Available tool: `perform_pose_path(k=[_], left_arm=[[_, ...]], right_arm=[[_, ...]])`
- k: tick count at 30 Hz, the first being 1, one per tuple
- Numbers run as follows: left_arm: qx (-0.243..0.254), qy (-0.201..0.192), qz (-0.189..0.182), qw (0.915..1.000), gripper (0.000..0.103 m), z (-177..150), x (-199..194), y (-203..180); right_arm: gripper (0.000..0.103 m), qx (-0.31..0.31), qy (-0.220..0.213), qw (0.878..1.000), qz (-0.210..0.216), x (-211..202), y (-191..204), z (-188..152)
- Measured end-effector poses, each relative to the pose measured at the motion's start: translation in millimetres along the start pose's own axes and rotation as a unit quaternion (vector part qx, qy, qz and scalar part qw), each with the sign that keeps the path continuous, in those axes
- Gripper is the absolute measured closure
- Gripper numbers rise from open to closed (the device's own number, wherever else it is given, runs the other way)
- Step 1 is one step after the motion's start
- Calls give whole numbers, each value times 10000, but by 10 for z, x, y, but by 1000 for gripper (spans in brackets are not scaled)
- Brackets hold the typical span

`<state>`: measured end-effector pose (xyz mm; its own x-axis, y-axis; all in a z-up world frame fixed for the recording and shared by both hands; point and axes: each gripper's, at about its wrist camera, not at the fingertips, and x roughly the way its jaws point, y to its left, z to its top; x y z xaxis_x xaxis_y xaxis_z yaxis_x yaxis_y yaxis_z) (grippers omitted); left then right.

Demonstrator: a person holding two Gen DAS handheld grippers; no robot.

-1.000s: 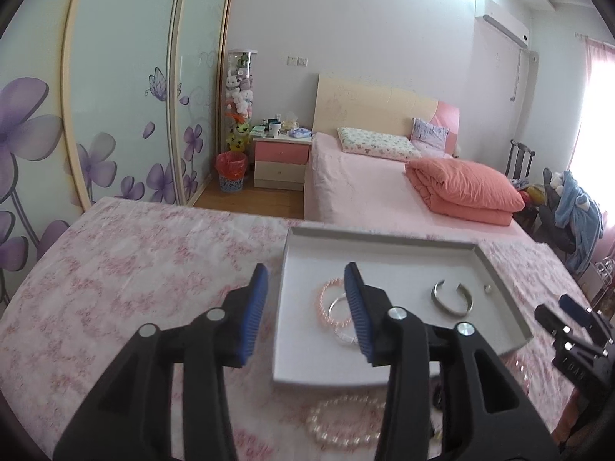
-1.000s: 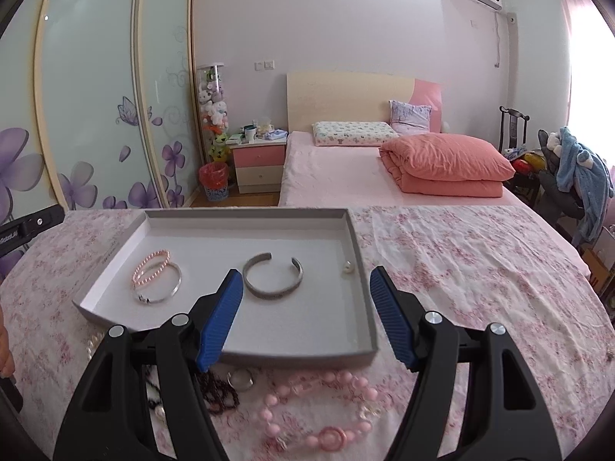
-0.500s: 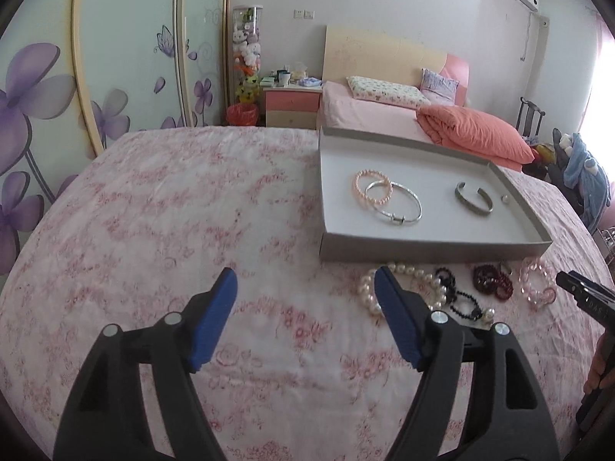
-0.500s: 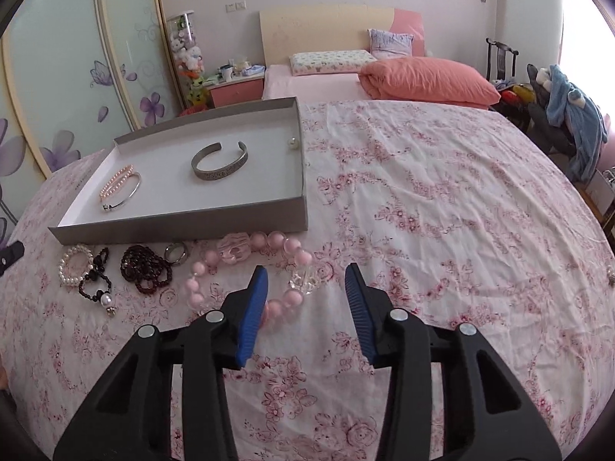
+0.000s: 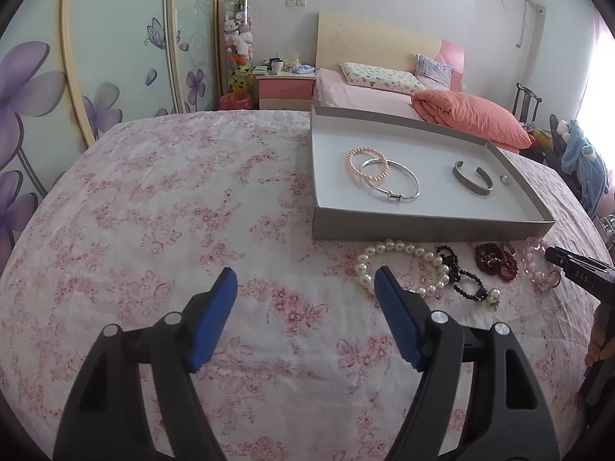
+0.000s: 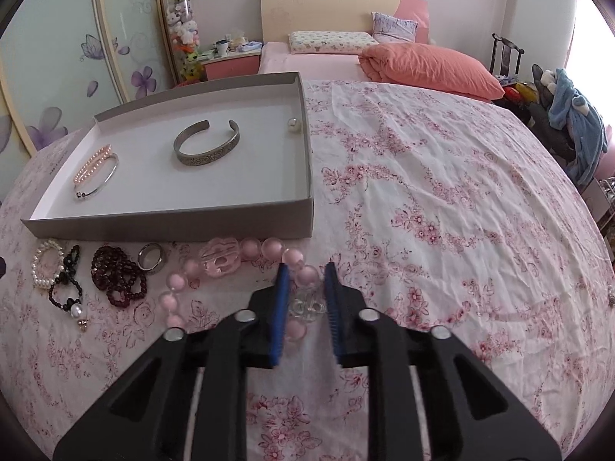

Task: Organize jewelry
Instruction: 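Move the right tool to the pink bead bracelet while the left tool approaches the white pearl necklace, then grasp and lift the pink bead bracelet with the right tool while the left tool grasps the pearl necklace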

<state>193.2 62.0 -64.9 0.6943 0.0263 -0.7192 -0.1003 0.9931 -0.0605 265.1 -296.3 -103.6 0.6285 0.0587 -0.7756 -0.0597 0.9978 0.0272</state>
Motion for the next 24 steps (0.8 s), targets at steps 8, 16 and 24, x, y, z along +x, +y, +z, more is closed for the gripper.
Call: perform_pose_path(k=[8, 16, 24], left_arm=[[139, 308, -168, 9993, 39, 54, 186, -200], [459, 664, 4, 9967, 62, 99, 494, -483], [644, 578, 284, 9958, 91, 100, 500, -487]], right_arm=[[86, 22, -44, 10000, 61, -44, 20, -58], [85, 53, -37, 9999, 101, -35, 4, -40], [85, 57, -36, 9999, 127, -34, -1, -37]])
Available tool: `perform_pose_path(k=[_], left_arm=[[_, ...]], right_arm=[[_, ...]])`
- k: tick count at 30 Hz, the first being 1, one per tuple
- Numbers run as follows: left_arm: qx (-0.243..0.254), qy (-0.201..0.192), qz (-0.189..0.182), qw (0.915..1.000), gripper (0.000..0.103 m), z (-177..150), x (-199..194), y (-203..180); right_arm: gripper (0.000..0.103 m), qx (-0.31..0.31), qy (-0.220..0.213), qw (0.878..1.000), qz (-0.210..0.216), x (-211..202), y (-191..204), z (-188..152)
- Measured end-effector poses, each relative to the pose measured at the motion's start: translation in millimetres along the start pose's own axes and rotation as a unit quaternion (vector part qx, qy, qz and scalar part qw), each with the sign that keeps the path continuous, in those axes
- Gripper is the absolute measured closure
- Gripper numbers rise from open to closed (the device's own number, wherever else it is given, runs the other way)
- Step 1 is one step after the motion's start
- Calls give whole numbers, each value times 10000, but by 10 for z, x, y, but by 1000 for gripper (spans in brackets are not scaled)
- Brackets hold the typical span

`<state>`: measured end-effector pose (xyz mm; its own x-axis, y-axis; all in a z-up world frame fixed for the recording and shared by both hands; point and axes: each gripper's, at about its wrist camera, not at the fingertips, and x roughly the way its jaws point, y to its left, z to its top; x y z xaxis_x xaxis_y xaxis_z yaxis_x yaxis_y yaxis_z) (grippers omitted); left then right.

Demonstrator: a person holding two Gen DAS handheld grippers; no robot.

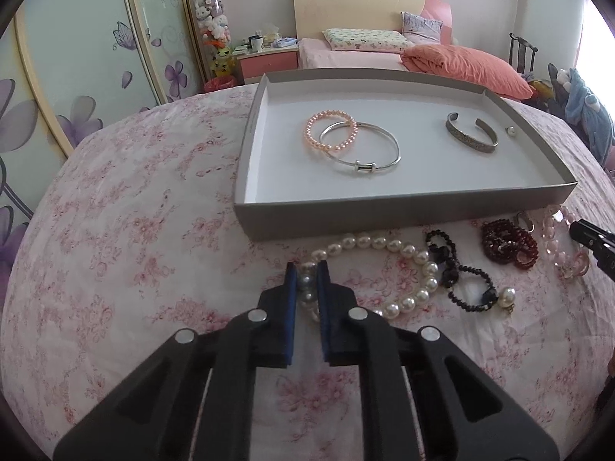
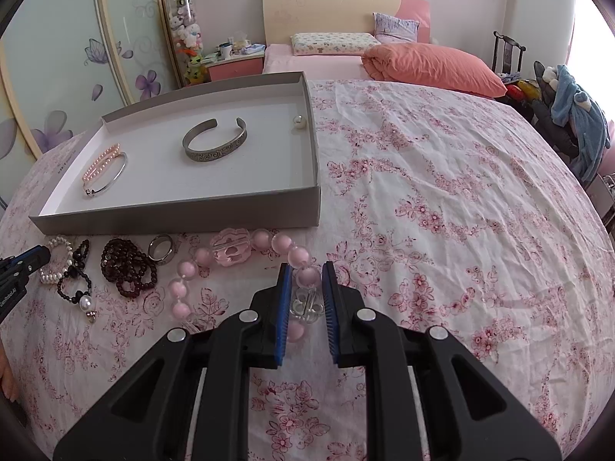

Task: Organize jewelry
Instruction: 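Grasp and lift the pink bead bracelet with the right tool while the left tool grasps the pearl necklace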

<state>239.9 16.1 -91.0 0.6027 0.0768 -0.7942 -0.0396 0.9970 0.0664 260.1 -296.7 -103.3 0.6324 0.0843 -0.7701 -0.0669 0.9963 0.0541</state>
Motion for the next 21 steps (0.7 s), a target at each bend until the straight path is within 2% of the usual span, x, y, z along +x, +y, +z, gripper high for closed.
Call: perform_pose_path(k=[6, 7, 8, 10, 15, 18, 20, 21], left_arm=[[-183, 48, 59, 9998, 89, -40, -36, 247], [-202, 52, 57, 9998, 83, -41, -40, 257], [-223, 47, 68, 9997, 73, -36, -42, 273], [-268, 33, 34, 9996, 66, -33, -34, 284], [-260, -5, -31, 9997, 67, -51, -32, 274], [-218, -45, -72, 9997, 73, -69, -34, 247], [-138, -77, -49, 9999, 87, -73, -35, 206], [-108, -84, -36, 9999, 90, -80, -36, 191]], right_arm=[[85, -68, 4, 10000, 23, 0, 27, 4], [85, -62, 5, 10000, 27, 2, 26, 4], [85, -59, 6, 10000, 26, 2, 29, 3], [85, -63, 4, 10000, 28, 2, 25, 4], [85, -62, 5, 10000, 30, 2, 26, 5], [85, -60, 6, 10000, 34, 2, 29, 4], [85, -67, 5, 10000, 28, 3, 34, 4], [85, -63, 5, 10000, 33, 2, 28, 4]])
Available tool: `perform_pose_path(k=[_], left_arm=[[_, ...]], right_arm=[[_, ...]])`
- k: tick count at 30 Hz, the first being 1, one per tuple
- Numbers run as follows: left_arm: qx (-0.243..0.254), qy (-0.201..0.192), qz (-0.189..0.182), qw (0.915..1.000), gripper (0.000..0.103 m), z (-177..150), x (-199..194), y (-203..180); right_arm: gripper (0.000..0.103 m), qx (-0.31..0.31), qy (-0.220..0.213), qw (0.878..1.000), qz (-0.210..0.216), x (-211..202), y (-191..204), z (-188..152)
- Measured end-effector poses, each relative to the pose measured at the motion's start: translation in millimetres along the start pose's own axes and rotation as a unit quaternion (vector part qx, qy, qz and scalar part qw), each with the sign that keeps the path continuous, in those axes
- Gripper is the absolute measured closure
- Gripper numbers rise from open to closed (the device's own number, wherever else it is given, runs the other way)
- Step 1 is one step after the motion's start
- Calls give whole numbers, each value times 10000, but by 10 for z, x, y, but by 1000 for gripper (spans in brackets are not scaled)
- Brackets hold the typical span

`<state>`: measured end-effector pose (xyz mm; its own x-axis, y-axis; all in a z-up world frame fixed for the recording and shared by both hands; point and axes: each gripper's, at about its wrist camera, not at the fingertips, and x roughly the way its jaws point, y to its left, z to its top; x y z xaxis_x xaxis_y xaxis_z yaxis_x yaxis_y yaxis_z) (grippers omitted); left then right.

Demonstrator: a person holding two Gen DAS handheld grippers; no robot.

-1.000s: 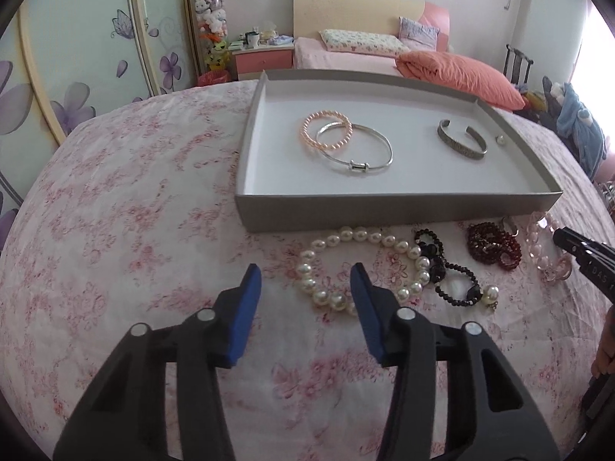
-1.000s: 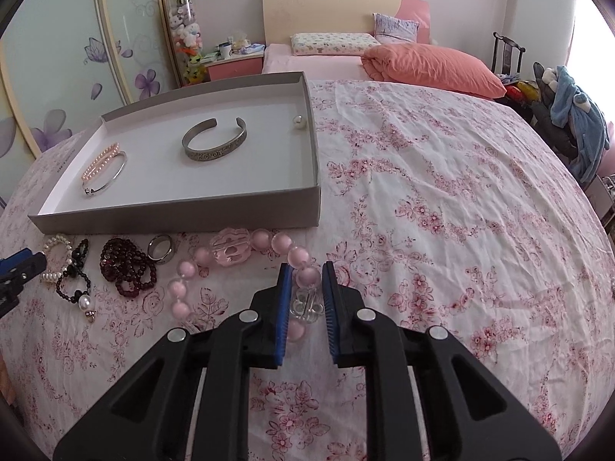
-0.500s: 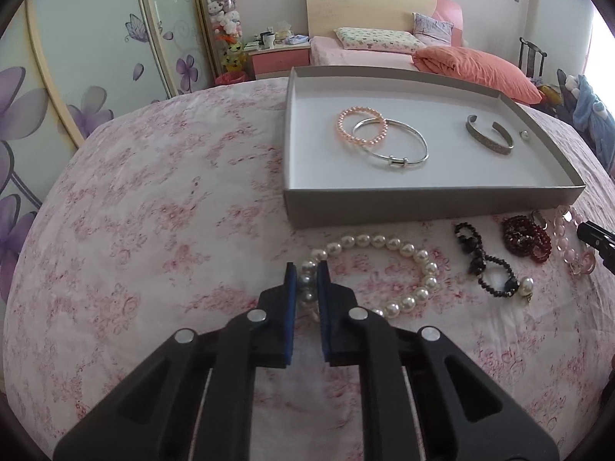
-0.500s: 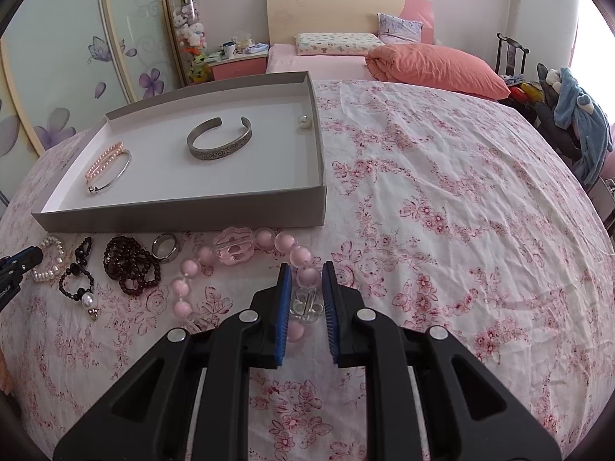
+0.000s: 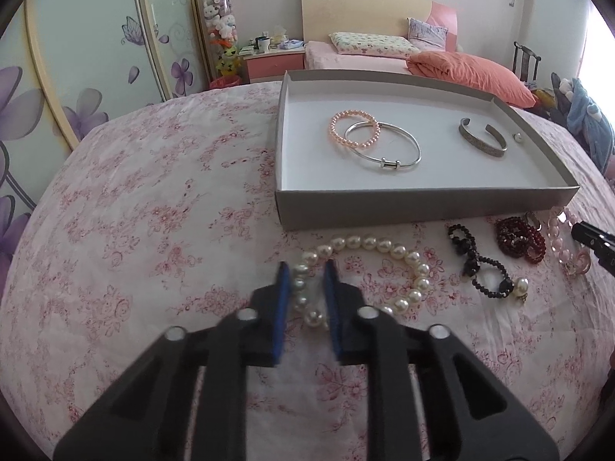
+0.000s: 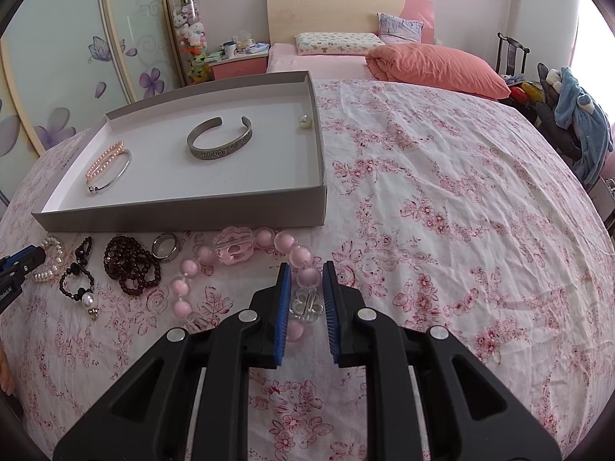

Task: Organize jewelry
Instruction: 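Grasp and lift the pink bead bracelet with the right tool while the left tool grasps the pearl necklace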

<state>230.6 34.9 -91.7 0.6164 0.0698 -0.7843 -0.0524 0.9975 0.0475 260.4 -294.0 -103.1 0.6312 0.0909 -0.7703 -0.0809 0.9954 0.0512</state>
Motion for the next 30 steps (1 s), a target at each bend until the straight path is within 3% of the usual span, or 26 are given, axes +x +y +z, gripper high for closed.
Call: perform_pose_path(k=[7, 14, 22, 30], left_arm=[[-157, 9, -172, 9997, 93, -8, -29, 52], [-491, -365, -618, 9962, 93, -20, -280, 149], [-719, -783, -1138, 9878, 93, 6, -588, 145], [-752, -1023, -1358, 9826, 93, 40, -748, 73]], right_arm=[[86, 158, -191, 9996, 146, -81, -40, -4], [87, 247, -732, 9954, 566, -419, 37, 12], [87, 402, -993, 9870, 1198, -604, 161, 26], [87, 445, -1253, 9799, 1488, -737, 269, 13]])
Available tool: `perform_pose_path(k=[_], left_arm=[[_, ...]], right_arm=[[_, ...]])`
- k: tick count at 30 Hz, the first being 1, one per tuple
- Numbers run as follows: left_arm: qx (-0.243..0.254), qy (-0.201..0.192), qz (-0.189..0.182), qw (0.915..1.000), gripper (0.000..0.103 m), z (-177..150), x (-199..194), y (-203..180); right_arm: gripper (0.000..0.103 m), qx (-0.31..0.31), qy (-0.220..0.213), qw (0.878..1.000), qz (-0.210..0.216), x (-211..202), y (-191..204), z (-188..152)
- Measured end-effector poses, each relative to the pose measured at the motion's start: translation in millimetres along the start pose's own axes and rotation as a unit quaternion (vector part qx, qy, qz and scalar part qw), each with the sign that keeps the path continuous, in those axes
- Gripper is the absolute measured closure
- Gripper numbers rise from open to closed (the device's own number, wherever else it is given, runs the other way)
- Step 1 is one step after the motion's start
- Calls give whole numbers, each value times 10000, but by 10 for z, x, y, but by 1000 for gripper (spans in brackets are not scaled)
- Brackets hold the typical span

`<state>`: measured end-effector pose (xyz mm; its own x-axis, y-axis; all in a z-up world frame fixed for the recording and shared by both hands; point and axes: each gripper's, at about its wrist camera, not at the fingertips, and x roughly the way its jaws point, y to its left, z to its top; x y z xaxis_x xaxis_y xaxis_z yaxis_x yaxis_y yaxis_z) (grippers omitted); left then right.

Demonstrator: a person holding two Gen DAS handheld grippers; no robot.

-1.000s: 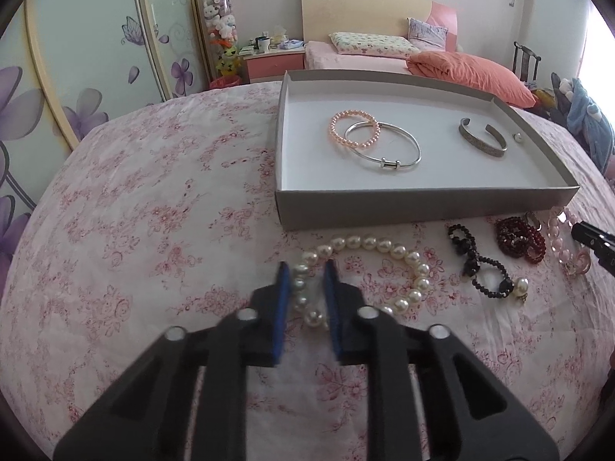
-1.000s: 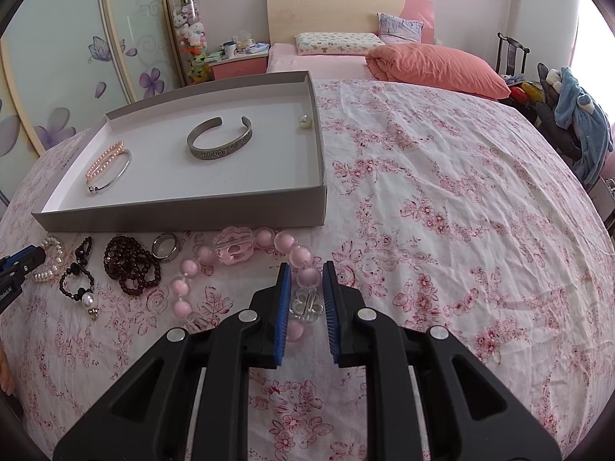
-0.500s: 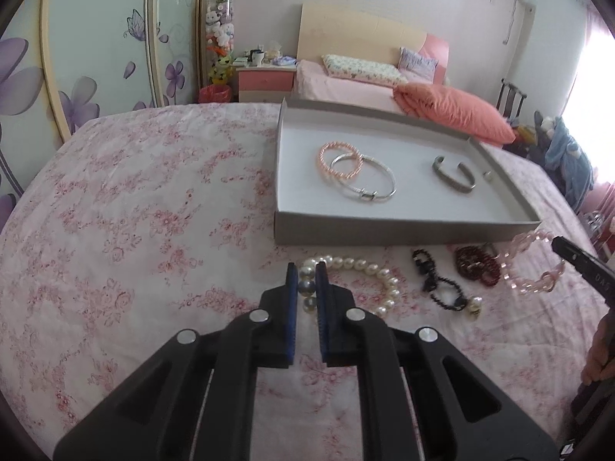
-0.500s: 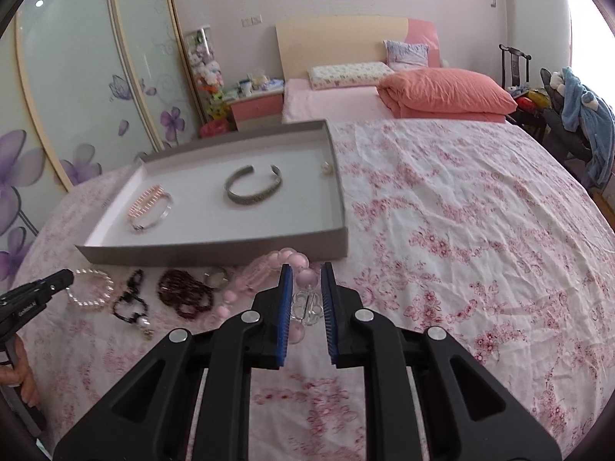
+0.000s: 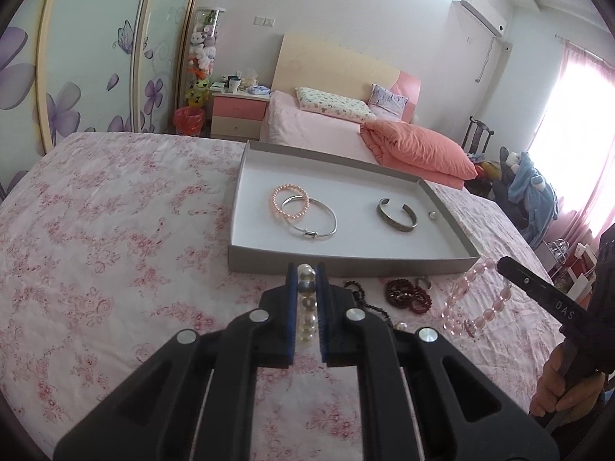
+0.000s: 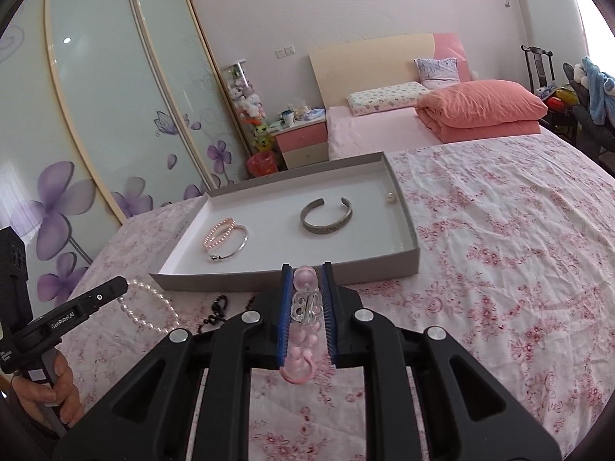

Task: Organize jewelry
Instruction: 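Grasp and lift the pink bead bracelet with the right tool while the left tool grasps the pearl necklace, then carry the pearl necklace and pink bead bracelet over the tray and open both tools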

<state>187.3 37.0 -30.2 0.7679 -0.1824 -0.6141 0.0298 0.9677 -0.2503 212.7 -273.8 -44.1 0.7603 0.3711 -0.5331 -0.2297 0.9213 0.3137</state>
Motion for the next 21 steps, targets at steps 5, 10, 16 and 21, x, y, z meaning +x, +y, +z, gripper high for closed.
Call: perform_pose_path(k=[5, 10, 16, 21], left_arm=[[-1, -84, 9, 10000, 93, -7, -31, -37], [43, -239, 97, 9997, 93, -7, -90, -83], [144, -379, 233, 9989, 93, -12, -128, -121], [327, -559, 425, 9970, 93, -25, -192, -190]], right_arm=[[87, 0, -71, 10000, 23, -19, 35, -23], [87, -65, -180, 9998, 17, -64, 69, -24], [87, -185, -356, 9992, -35, -130, 130, -16], [87, -337, -575, 9977, -113, -220, 196, -5]])
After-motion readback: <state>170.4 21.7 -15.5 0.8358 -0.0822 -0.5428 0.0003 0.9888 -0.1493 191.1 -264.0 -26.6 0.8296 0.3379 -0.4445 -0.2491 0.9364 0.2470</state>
